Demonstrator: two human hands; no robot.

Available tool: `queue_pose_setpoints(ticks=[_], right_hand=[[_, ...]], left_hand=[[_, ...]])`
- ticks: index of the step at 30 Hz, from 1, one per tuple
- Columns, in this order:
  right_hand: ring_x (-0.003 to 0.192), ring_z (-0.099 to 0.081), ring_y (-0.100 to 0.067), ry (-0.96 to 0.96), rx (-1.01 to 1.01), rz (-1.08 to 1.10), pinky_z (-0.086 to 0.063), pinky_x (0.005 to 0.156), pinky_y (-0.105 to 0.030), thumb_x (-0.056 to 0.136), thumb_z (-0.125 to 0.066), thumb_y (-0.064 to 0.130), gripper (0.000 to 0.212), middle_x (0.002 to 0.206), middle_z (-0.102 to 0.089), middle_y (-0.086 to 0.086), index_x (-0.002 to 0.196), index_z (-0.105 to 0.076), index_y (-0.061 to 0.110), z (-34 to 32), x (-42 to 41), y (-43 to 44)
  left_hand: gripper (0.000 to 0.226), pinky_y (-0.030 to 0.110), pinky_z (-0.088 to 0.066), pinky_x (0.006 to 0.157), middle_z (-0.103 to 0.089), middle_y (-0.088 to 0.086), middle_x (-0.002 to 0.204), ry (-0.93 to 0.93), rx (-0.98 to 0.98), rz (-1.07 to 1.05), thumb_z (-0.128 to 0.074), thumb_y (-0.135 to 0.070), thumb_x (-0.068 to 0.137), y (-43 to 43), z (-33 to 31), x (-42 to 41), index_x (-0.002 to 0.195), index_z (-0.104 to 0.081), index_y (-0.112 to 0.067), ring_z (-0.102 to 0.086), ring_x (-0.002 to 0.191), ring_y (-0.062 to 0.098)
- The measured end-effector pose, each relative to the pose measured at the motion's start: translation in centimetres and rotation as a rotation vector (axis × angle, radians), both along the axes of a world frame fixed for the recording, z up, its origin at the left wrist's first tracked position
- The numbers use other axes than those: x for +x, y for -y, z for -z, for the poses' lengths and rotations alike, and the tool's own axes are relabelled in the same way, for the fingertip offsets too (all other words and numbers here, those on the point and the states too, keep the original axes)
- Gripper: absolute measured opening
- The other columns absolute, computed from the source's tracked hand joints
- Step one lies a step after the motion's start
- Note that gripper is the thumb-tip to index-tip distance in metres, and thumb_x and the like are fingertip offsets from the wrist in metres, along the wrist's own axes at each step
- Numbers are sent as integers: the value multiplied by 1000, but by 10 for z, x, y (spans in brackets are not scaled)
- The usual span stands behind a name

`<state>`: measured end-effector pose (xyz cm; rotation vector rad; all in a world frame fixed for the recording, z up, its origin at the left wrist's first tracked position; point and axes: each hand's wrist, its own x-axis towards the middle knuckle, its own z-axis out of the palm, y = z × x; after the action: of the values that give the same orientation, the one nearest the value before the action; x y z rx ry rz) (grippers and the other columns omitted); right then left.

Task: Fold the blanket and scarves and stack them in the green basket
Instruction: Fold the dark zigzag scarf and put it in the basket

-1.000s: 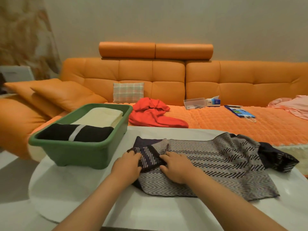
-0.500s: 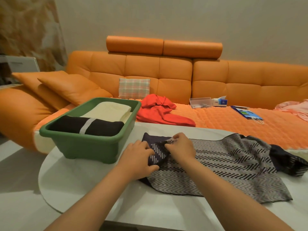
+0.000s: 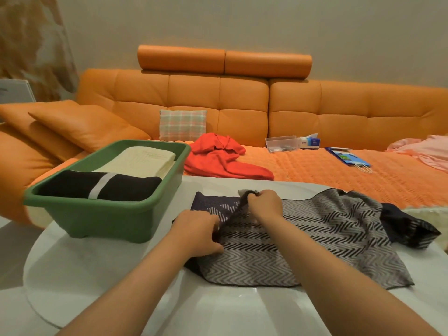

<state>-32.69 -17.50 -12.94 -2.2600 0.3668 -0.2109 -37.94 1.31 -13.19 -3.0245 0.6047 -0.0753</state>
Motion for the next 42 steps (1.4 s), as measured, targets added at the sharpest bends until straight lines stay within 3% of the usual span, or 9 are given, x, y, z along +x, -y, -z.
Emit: queue_pose_setpoints(ticks=[4, 10, 15, 19, 24, 27, 33, 38, 42], right_hand=[[47, -66, -21, -69, 86, 25, -51, 47, -25, 89, -55, 22, 26, 60, -71, -10, 81, -70, 4, -1, -7, 23], [57, -72, -24, 81, 188, 24, -62, 61, -45, 90, -52, 21, 20, 72, -72, -8, 84, -68, 11, -12, 0, 55], [68, -68, -26, 207, -6, 74, -51, 62, -34, 96, -50, 19, 22, 81, -72, -11, 87, -69, 10, -23, 16, 102], [92, -61, -29, 37, -160, 64, -46, 73, -32, 98, -53, 20, 33, 115, -67, -15, 127, -62, 6, -7, 26, 138], [103, -60, -30, -157, -361, -179, -51, 76, -36, 95, -57, 22, 70, 123, -61, -16, 154, -22, 8, 4, 10, 154], [115, -54, -33, -141, -463, -226, -50, 92, -41, 94, -58, 25, 64, 141, -46, -16, 151, -30, 13, 1, -3, 155], [100, -58, -27, -364, -681, -276, -50, 87, -43, 98, -48, 32, 39, 117, -58, -8, 130, -45, 11, -8, -49, 144], [112, -59, -30, -492, -809, -129, -42, 81, -39, 94, -49, 40, 40, 126, -61, -5, 124, -57, 16, -6, -81, 140], [100, -61, -30, -379, -648, -152, -46, 76, -34, 100, -48, 29, 19, 110, -63, -9, 98, -56, 12, -1, -95, 137]], left_hand=[[17, 34, -32, 65, -58, -3, 82, 134, 132, -13, -48, -27, 93, 17, -2, -6, 85, -61, -20, -51, 71, 22], [18, 36, -28, 61, -65, 4, 87, 300, -180, 20, -35, -31, 103, 57, -42, -20, 99, -49, -19, -53, 72, 29], [10, 31, -50, 62, -68, -1, 79, -311, -813, 114, -45, -25, 103, 129, -43, -23, 99, -54, -23, -69, 65, 18], [14, 28, -54, 70, -72, 0, 100, -654, -1025, 142, -47, -15, 102, 153, -5, -15, 112, -52, -24, -70, 76, 11], [23, 37, -51, 93, -71, -14, 101, -242, -786, 185, -55, -17, 97, 114, 10, 5, 106, -63, -36, -63, 94, 1], [34, 39, -38, 109, -55, -15, 134, -46, -415, 266, -55, -40, 95, 89, 19, 3, 129, -56, -37, -44, 126, 6], [67, 41, 2, 123, 10, -16, 163, -260, -140, 222, -26, -70, 95, 65, 43, -28, 151, 4, -52, 14, 150, 8], [68, 41, 8, 122, 19, -20, 160, -231, -139, 234, -29, -71, 94, 54, 42, -40, 149, 7, -55, 21, 147, 5], [66, 39, 11, 121, 19, -18, 161, -222, -151, 225, -24, -72, 94, 52, 44, -46, 150, 6, -55, 22, 147, 5]])
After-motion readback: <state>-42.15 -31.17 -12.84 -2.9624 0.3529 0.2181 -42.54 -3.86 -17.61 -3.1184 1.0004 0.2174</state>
